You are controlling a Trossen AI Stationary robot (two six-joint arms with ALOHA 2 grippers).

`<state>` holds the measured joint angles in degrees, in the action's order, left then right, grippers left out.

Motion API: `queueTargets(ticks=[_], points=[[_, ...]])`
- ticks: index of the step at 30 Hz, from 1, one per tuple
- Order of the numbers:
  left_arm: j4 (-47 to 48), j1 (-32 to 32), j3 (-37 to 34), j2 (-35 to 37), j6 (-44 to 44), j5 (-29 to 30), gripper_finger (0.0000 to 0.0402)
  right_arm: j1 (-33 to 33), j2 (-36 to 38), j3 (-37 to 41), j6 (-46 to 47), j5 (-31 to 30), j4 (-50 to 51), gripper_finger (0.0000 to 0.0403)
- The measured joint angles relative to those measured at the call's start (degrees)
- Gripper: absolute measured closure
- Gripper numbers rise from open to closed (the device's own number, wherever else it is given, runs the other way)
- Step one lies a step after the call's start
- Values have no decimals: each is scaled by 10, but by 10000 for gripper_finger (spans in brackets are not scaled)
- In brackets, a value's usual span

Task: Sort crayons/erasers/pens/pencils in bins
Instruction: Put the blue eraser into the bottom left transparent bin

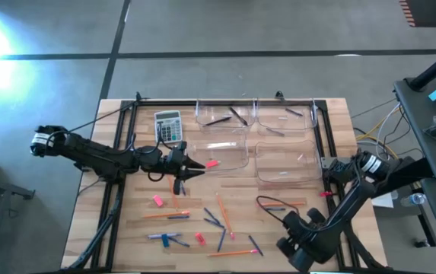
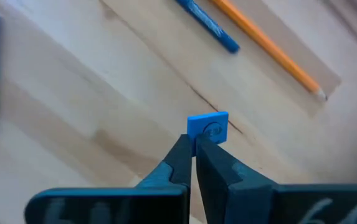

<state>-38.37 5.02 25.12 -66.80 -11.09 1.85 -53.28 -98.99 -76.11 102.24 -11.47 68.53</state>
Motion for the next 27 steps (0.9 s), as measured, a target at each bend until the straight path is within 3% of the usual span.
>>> queueTargets(ticks=[4, 9, 14, 18, 22, 27], points=[[0, 0, 0, 1, -2, -12, 332, 0, 21, -27, -31, -42, 6, 394], [-1, 0, 2, 3, -2, -17, 332, 8, 82, -28, -83, -150, -3, 394], [-2, 0, 2, 3, 0, -17, 332, 44, 151, -4, -177, -227, -27, 395], [-2, 0, 2, 3, 11, -17, 332, 108, 207, 35, -307, -261, -112, 395], [-2, 0, 3, 3, 12, -17, 332, 200, 262, 93, -494, -255, -284, 395], [-2, 0, 3, 5, 10, -18, 332, 334, 311, 186, -668, -125, -516, 395]])
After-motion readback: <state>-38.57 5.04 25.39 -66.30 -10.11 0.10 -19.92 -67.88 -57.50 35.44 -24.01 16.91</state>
